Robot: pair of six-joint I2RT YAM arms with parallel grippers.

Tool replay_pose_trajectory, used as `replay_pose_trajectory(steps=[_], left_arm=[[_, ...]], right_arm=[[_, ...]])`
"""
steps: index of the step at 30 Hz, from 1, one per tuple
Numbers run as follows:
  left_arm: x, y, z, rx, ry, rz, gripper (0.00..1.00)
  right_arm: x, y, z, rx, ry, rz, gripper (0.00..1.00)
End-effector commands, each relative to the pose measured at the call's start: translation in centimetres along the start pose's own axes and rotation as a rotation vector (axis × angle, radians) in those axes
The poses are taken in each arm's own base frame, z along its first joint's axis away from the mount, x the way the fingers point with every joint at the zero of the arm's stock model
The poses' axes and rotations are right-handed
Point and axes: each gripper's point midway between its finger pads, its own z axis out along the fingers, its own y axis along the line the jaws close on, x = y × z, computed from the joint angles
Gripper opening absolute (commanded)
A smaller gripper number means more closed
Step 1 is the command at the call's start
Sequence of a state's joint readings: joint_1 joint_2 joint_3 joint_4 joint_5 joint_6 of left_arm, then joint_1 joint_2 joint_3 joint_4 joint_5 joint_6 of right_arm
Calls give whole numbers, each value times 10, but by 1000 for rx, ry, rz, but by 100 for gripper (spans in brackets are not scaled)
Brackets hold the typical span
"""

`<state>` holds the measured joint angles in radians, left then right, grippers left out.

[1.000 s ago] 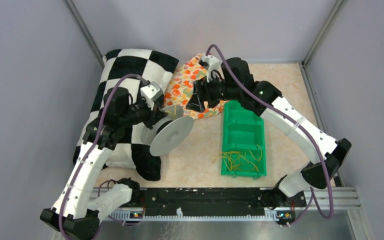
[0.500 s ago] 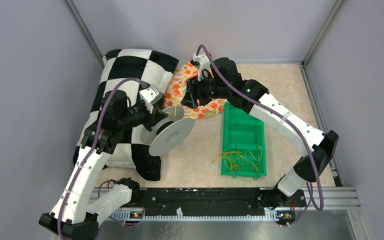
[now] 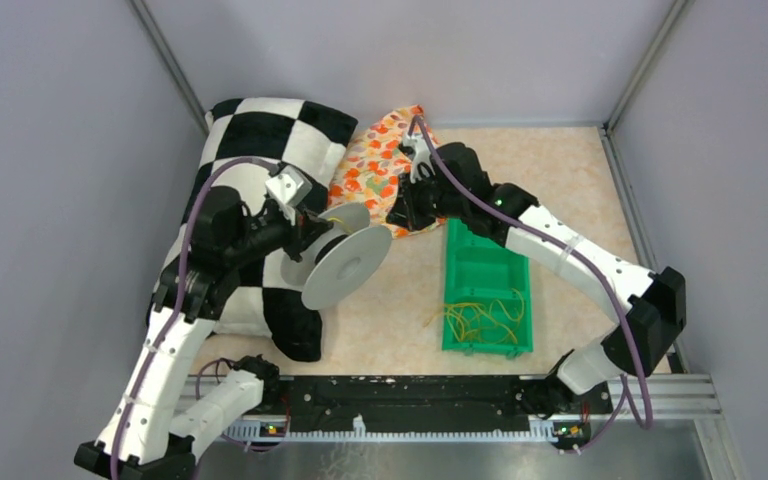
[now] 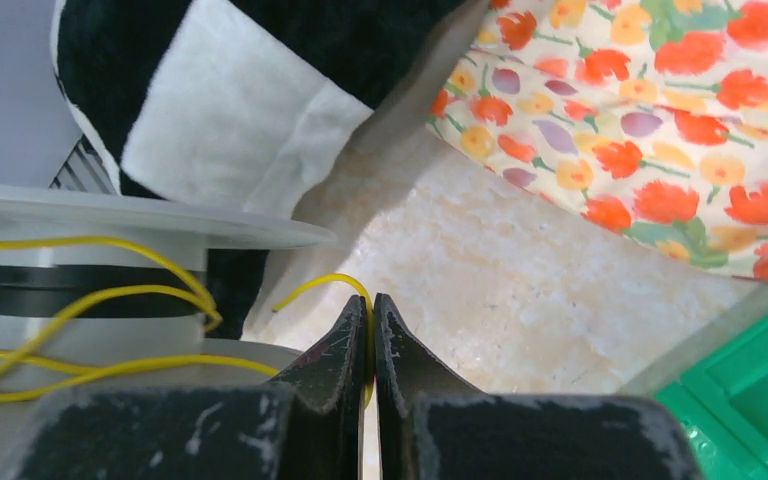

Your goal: Wrap the cables

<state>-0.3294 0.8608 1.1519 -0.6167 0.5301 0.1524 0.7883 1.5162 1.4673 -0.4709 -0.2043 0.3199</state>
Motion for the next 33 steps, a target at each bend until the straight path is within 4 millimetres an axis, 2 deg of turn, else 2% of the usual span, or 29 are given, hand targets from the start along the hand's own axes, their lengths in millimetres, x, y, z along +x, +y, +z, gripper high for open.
replay_pose_trajectory(steps=[1,5,13,17,23,28,33], left_arm=[[-87,-10,-25,-7,-289,55,0],[-107,-16,-25,32,-310,-6,0],[-146,-23,-22,113,-430,-168,0],[-148,-15,-14,97,-460,-246,0],[-149,-12,-11,94,-492,-258,0],[-153,-10,-12,83,-507,-262,0],[-155,-5,-13,56,-526,-288,0]], right_arm=[[-15,14,-23,-64,-108,36,0],[0,13,-27,-76,-109,63,0],[0,29,-41,-180,-189,95,0],[-8,43,-51,-255,-241,108,6],[-14,61,-64,-351,-270,108,23],[-16,67,-64,-392,-276,108,31],[-13,69,-58,-412,-266,125,33]])
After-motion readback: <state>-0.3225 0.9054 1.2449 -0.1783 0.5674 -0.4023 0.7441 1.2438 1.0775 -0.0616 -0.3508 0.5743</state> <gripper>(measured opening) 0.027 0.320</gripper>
